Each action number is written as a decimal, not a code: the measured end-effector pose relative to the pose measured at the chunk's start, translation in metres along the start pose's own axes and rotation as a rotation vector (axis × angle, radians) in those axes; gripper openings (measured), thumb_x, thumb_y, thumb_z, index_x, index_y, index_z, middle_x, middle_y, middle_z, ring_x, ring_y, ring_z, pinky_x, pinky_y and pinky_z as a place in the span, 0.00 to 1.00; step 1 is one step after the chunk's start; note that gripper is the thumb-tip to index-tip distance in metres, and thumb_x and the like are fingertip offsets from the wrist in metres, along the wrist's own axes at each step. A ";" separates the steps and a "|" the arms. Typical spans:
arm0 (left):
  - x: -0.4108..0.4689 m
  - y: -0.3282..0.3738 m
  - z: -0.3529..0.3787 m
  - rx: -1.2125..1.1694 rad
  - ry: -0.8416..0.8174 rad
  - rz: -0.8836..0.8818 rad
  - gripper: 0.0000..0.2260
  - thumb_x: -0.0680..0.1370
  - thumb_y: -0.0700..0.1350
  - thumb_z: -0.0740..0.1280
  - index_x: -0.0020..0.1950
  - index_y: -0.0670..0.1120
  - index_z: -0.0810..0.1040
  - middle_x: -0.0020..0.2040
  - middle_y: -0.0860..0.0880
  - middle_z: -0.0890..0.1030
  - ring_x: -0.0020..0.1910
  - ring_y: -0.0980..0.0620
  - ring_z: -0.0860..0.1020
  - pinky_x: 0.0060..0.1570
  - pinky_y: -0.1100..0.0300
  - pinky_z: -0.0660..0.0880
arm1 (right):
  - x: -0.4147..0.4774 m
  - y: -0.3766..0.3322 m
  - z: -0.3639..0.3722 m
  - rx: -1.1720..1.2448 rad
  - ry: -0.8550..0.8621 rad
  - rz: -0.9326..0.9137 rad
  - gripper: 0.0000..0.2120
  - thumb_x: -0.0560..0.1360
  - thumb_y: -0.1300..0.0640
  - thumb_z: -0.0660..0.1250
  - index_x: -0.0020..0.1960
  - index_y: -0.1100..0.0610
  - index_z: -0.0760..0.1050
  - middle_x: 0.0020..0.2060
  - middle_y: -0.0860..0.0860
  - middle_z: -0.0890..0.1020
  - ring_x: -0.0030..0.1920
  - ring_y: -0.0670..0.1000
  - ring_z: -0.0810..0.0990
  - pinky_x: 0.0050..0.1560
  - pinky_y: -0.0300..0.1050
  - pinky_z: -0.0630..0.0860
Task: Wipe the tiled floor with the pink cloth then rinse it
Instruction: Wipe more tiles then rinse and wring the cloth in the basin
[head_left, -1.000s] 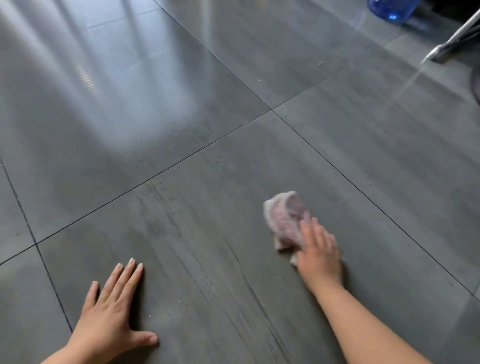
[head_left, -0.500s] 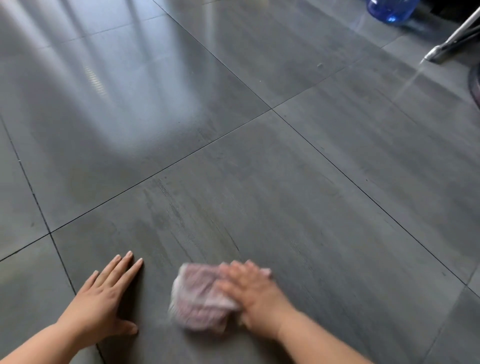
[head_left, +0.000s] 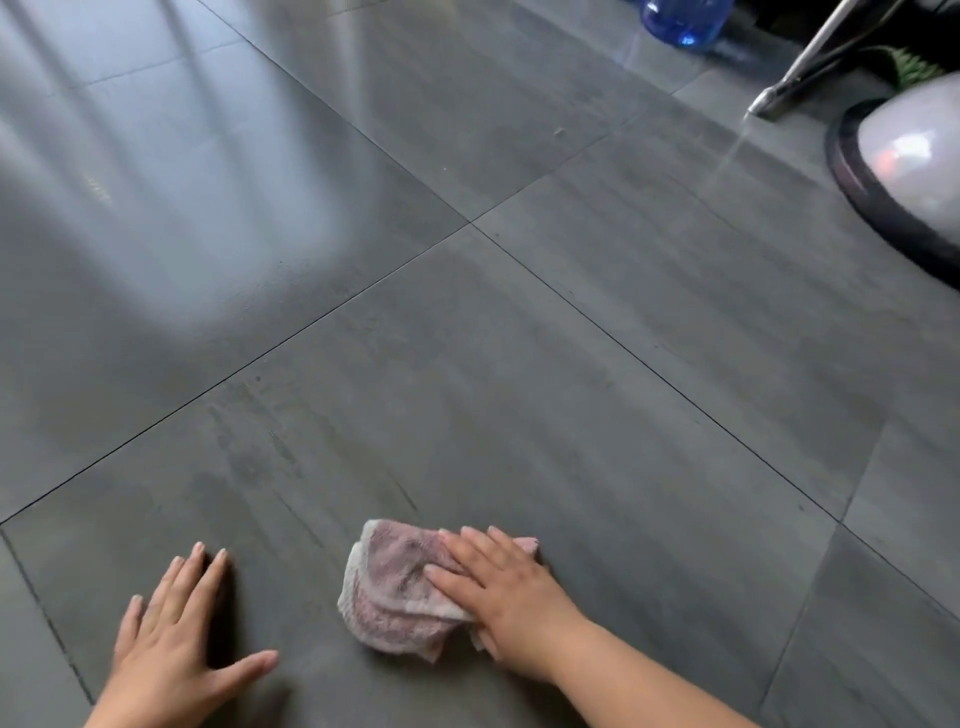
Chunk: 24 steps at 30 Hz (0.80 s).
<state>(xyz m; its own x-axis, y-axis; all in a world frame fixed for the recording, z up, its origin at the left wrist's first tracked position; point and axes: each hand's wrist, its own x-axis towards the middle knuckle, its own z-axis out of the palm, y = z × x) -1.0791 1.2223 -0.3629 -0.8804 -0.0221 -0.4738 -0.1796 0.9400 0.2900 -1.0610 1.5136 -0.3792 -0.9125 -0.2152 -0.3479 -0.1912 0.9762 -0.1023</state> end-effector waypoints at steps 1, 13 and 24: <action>0.005 0.010 0.003 -0.018 0.024 0.037 0.65 0.45 0.84 0.40 0.70 0.44 0.63 0.73 0.45 0.61 0.73 0.54 0.55 0.71 0.44 0.53 | -0.001 0.008 -0.005 -0.005 -0.042 -0.053 0.45 0.46 0.33 0.68 0.60 0.44 0.61 0.56 0.40 0.81 0.54 0.42 0.81 0.61 0.42 0.71; 0.091 0.161 0.010 0.115 0.009 0.046 0.42 0.69 0.63 0.65 0.75 0.51 0.46 0.77 0.48 0.44 0.76 0.48 0.42 0.73 0.45 0.47 | -0.056 0.205 -0.002 0.426 0.369 1.092 0.31 0.72 0.49 0.52 0.74 0.58 0.57 0.74 0.58 0.59 0.71 0.61 0.60 0.70 0.52 0.57; 0.097 0.153 0.022 0.060 0.024 0.002 0.46 0.63 0.71 0.56 0.74 0.53 0.42 0.77 0.49 0.40 0.75 0.50 0.37 0.72 0.47 0.36 | 0.103 0.104 -0.040 0.436 0.371 0.745 0.28 0.75 0.51 0.55 0.74 0.52 0.57 0.75 0.57 0.56 0.73 0.57 0.58 0.68 0.52 0.60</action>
<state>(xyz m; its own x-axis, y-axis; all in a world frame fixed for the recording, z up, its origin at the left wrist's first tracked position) -1.1827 1.3715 -0.3827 -0.8911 -0.0281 -0.4529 -0.1524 0.9587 0.2403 -1.1893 1.5938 -0.3881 -0.8167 0.5564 -0.1529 0.5722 0.7468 -0.3388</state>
